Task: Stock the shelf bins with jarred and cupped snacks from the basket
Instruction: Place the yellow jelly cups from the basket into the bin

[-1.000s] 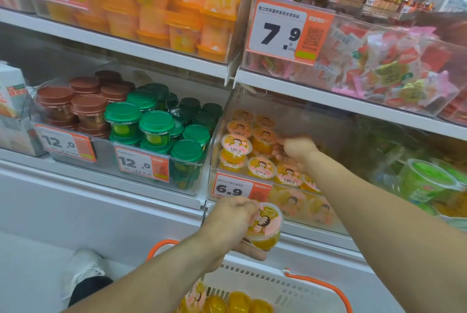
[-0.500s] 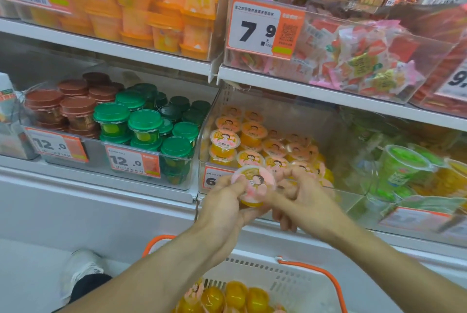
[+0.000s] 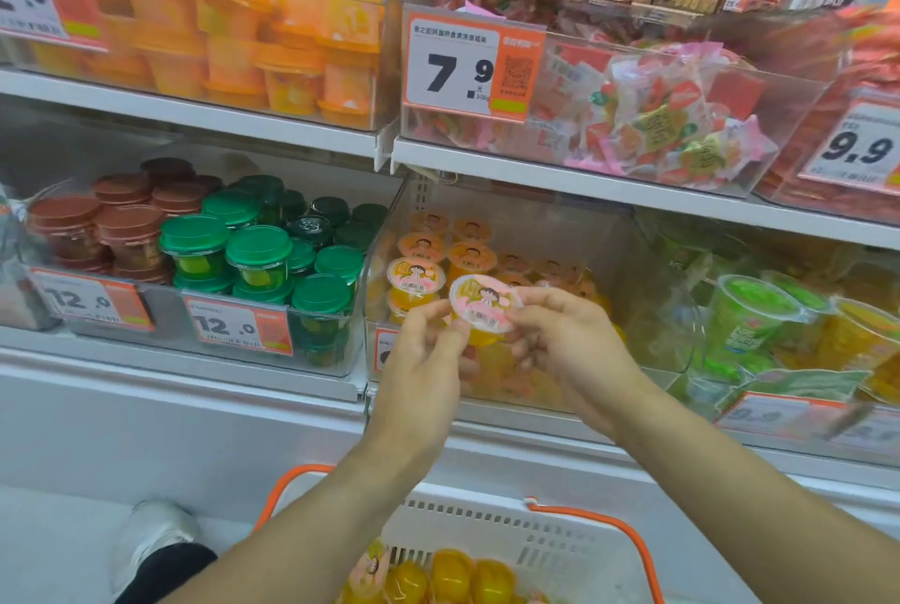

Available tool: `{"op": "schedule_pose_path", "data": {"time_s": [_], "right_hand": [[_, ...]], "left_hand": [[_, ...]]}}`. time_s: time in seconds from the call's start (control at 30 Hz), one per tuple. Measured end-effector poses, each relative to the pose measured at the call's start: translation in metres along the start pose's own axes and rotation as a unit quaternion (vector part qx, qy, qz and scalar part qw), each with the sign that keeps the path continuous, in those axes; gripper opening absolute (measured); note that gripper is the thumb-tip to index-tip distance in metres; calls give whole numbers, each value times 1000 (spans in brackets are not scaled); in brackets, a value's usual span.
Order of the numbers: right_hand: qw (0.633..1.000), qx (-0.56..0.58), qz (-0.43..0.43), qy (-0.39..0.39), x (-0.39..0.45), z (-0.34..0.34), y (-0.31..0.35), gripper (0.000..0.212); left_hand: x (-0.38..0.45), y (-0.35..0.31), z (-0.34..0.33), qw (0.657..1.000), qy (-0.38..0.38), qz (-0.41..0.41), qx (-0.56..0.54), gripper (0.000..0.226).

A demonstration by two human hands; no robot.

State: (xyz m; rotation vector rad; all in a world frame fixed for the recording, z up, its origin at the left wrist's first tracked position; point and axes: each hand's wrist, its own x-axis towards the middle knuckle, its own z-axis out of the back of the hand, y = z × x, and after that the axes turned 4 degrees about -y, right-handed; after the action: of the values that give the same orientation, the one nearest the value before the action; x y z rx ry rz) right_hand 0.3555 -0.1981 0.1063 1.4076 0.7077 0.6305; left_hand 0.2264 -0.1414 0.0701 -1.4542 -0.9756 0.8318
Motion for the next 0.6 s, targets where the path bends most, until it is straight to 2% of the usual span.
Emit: {"op": "schedule_pose_path", "data": {"time_s": [0.17, 0.33, 0.43, 0.6], "right_hand": [[998, -56, -36, -6, 52, 0, 5, 19], [981, -176, -76, -7, 83, -7, -6, 16], [978, -189, -85, -16, 91, -8, -11, 9], [977, -194, -81, -29, 91, -9, -12, 12]], "left_hand": [[5, 11, 5, 995, -2, -4, 101, 28], [9, 16, 8, 994, -14, 3, 109, 27], [15, 19, 8, 993, -20, -1, 113, 25], [18, 23, 2, 991, -35, -1, 126, 26]]}}
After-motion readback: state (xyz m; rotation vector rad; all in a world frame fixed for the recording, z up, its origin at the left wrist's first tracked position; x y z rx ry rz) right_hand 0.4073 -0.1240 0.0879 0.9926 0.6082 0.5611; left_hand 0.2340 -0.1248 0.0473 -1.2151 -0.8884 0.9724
